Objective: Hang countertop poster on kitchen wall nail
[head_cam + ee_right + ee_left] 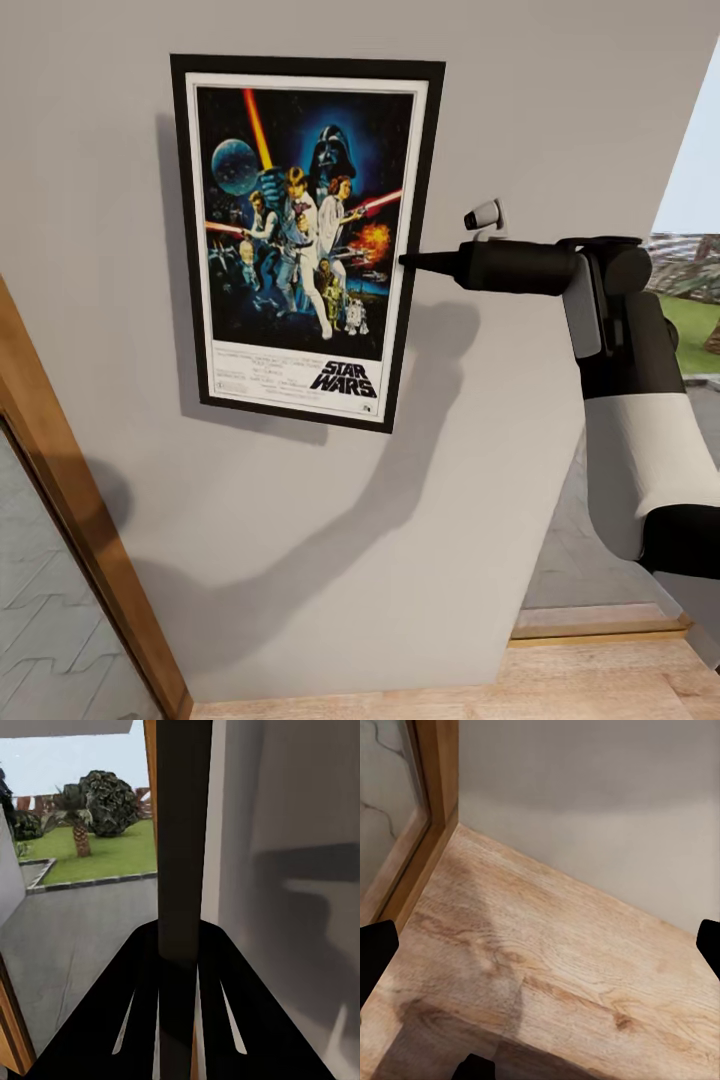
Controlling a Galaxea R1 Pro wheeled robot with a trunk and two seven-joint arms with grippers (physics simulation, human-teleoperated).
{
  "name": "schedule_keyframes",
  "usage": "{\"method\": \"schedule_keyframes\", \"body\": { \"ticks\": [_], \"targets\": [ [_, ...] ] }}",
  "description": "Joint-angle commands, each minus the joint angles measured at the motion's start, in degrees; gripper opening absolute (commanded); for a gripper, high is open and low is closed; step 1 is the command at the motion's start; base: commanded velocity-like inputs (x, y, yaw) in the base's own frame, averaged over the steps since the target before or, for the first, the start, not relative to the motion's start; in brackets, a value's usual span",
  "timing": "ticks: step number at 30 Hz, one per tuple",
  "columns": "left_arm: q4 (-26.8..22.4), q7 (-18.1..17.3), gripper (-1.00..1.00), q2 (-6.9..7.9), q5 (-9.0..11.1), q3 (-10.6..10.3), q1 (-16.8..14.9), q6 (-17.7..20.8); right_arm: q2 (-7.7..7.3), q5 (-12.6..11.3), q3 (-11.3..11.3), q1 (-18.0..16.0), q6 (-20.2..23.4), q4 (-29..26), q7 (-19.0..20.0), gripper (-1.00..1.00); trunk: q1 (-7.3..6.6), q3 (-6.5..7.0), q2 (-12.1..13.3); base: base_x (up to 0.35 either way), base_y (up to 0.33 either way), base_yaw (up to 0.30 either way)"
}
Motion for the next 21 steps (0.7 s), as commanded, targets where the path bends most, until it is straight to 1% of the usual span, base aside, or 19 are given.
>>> {"method": "schedule_keyframes", "body": {
  "ticks": [1,21],
  "targets": [
    [0.10,-0.30,1.00,0.01,-0.18,0.45,-0.03,-0.12,-0.04,-0.22,0.08,-0.01,0.33,-0.01,0.03,-1.00,0.02,-0.04,-0.06,0.000,0.000,0.000],
    [0.10,-0.26,1.00,0.01,-0.18,0.45,-0.03,-0.12,-0.13,-0.13,0.08,0.74,0.33,-0.88,0.01,-1.00,0.02,-0.04,-0.06,0.000,0.000,0.000]
  ]
}}
